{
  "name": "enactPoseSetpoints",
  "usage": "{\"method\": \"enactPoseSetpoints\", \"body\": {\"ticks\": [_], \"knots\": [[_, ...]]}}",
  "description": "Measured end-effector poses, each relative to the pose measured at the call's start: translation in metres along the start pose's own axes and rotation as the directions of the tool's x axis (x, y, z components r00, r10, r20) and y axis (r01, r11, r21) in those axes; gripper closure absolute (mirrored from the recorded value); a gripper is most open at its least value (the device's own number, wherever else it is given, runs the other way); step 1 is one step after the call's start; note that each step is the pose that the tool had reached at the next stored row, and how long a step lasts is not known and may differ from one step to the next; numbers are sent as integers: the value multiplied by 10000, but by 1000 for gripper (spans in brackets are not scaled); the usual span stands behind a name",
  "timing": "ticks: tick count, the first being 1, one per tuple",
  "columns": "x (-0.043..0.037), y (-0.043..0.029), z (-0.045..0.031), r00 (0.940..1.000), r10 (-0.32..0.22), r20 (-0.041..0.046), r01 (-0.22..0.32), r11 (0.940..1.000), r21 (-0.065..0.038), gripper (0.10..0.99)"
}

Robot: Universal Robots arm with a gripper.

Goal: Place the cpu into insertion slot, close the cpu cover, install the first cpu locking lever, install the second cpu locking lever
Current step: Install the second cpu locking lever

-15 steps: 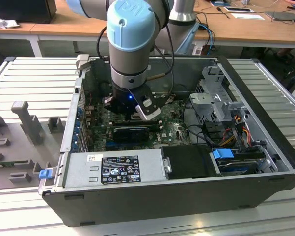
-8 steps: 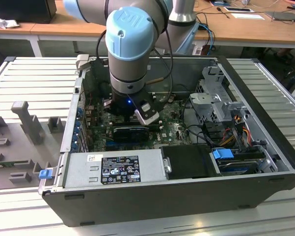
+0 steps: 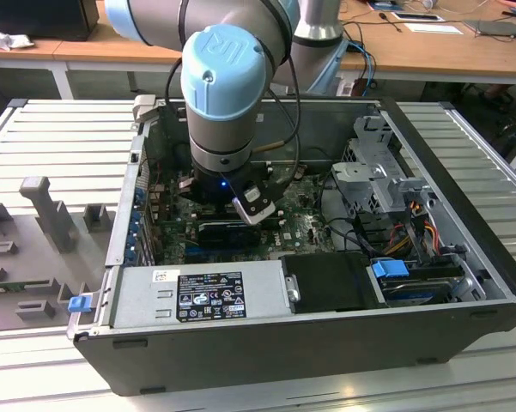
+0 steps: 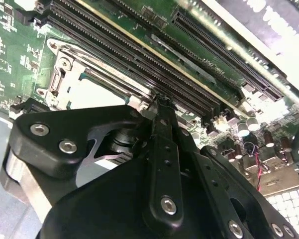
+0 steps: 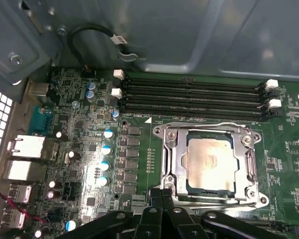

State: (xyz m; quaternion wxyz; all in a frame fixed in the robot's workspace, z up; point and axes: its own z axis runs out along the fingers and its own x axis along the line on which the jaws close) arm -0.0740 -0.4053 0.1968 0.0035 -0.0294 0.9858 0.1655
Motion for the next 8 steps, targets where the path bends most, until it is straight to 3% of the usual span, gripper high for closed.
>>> {"method": "enactPoseSetpoints", "body": {"ticks": [6, 8], "knots": [[10, -18, 46, 10000, 1, 8, -1, 9999, -158, 980], [11, -1, 0, 10000, -1, 16, 1, 9998, -214, 980]]}}
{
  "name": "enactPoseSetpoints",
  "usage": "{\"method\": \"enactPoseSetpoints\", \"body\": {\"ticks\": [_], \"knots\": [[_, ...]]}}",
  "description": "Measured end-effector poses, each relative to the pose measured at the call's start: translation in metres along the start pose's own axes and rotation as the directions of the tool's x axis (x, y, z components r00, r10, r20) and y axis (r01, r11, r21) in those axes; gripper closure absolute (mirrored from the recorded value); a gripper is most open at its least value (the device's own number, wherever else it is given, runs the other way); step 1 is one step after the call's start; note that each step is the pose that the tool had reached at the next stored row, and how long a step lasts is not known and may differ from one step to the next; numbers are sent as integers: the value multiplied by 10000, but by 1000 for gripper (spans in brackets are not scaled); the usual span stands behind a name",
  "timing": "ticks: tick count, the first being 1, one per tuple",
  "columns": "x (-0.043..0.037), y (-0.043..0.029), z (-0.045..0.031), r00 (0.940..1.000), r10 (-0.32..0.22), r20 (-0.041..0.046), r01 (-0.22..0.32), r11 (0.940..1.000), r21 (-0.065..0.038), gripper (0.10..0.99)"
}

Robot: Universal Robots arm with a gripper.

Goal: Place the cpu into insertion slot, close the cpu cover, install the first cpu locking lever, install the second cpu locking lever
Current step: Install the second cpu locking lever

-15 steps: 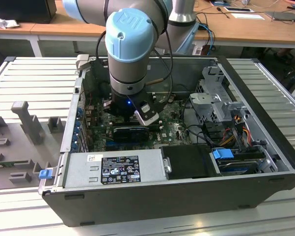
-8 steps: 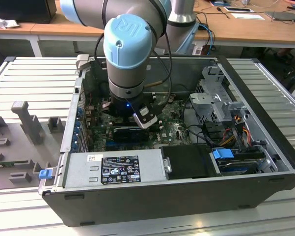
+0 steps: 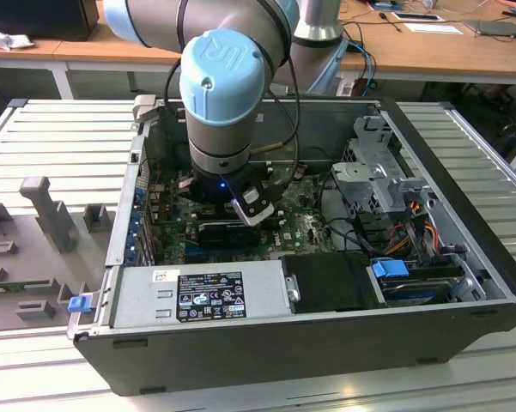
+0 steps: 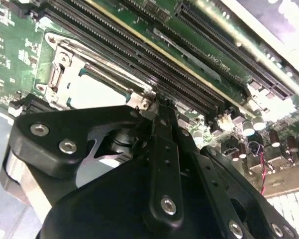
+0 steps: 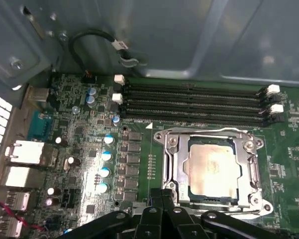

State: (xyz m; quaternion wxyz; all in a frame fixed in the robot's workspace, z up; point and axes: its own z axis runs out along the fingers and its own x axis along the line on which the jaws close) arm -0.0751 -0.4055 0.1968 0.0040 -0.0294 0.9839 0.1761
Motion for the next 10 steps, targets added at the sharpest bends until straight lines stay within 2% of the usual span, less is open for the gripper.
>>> {"method": "enactPoseSetpoints", "body": {"ticks": [5, 8, 10], "knots": [[-1, 42, -116, 10000, 2, -5, -2, 10000, 4, 980], [-4, 88, -241, 10000, 9, -23, -9, 10000, 3, 980], [-5, 94, -256, 10000, 12, -30, -12, 10000, 0, 980]]}}
